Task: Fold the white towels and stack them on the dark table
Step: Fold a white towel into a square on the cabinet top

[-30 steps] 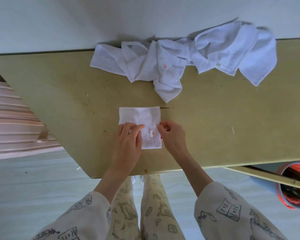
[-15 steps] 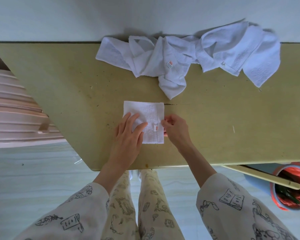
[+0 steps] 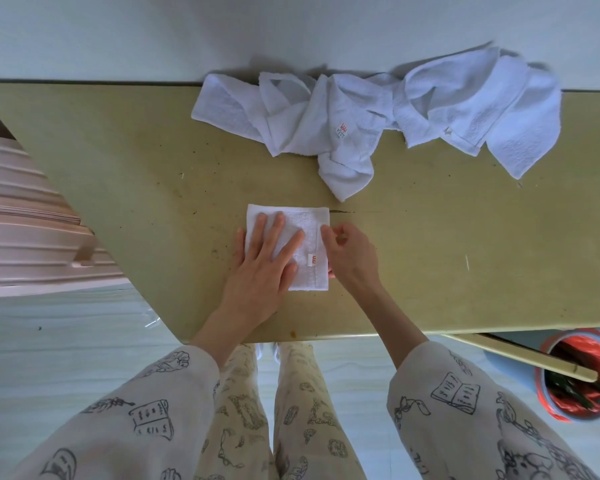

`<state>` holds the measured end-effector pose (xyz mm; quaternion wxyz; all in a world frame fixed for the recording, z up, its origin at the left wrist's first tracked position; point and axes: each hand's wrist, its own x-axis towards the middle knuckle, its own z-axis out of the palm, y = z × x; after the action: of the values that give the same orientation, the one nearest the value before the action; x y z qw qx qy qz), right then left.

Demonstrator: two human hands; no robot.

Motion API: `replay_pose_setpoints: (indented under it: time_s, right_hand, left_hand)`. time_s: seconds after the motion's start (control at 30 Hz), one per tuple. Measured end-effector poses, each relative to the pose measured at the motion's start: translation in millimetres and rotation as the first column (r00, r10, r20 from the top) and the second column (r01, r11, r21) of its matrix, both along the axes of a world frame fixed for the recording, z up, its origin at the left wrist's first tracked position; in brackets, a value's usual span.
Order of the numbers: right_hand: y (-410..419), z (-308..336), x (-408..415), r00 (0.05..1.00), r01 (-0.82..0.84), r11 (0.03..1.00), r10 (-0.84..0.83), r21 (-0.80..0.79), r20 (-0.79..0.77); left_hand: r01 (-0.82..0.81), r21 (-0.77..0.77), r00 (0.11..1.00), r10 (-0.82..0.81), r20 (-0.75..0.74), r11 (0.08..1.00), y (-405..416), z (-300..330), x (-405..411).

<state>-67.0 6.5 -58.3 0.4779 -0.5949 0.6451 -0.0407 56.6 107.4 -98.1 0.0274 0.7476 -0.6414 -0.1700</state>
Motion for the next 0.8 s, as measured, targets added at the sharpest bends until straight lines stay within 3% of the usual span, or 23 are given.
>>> replay_pose_setpoints:
  time_s: [0.17, 0.3, 0.37, 0.4, 0.47, 0.53, 0.63, 0.8]
  right_hand:
    - [-9.7, 2.2, 5.6, 0.965, -0.21, 0.977, 0.199, -0.047, -0.172]
    - [-11.9, 1.3, 7.1, 0.965, -0.19, 0.98, 0.176, -0.058, -0.192]
    - [-6.1, 2.8, 7.8, 0.968, -0.136, 0.978, 0.096, -0.16, -0.232]
    - [-1.7, 2.5, 7.3, 0.962, -0.126, 0.943, 0.041, -0.307, -0.269]
    - [8.3, -0.9, 7.3, 0.937, -0.248, 0.763, 0.033, -0.597, -0.348]
    - [18.9, -10.3, 10.8, 0.913, -0.379, 0.618, 0.127, -0.689, -0.388]
    - [28.2, -27.6, 18.4, 0.865, -0.499, 0.61, 0.305, -0.615, -0.399]
    - [29.2, -46.6, 17.6, 0.807, -0.582, 0.646, 0.385, -0.493, -0.448]
  left_hand:
    - [0.026, 0.01, 0.999, -0.026, 0.026, 1.0, -1.2, 0.5, 5.5]
    - [0.07, 0.029, 0.996, -0.071, 0.051, 0.997, -3.0, -0.8, 12.6]
    - [0.095, 0.018, 0.994, -0.096, 0.061, 0.995, -5.0, 1.1, 16.0]
    - [0.097, 0.002, 0.994, -0.097, 0.051, 0.995, -5.9, 3.0, 17.8]
    - [0.076, -0.057, 0.997, -0.076, -0.001, 0.995, -6.5, 8.3, 20.3]
    - [0.041, -0.127, 0.998, -0.046, -0.037, 0.991, -5.4, 10.8, 22.1]
    - [0.011, -0.149, 1.0, -0.014, -0.024, 0.989, -1.6, 4.7, 27.9]
    - [0.015, -0.081, 0.999, -0.012, 0.034, 0.997, 0.5, -5.6, 36.5]
